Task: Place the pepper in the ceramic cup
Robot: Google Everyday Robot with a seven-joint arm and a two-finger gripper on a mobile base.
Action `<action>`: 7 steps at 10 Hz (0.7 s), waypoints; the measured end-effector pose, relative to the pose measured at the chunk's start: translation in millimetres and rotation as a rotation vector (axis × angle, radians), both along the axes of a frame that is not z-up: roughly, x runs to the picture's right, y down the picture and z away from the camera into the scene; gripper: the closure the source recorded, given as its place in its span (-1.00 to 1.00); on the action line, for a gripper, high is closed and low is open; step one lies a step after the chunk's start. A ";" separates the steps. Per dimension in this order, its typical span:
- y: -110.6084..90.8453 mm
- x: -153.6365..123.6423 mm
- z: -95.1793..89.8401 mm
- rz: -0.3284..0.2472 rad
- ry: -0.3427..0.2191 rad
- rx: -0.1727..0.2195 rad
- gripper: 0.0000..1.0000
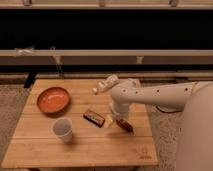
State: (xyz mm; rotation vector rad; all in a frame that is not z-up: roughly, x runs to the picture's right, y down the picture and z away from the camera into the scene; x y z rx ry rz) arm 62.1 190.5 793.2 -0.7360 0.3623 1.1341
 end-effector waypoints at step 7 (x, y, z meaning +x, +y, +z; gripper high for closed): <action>-4.6 31.2 33.1 -0.011 0.023 0.017 -0.60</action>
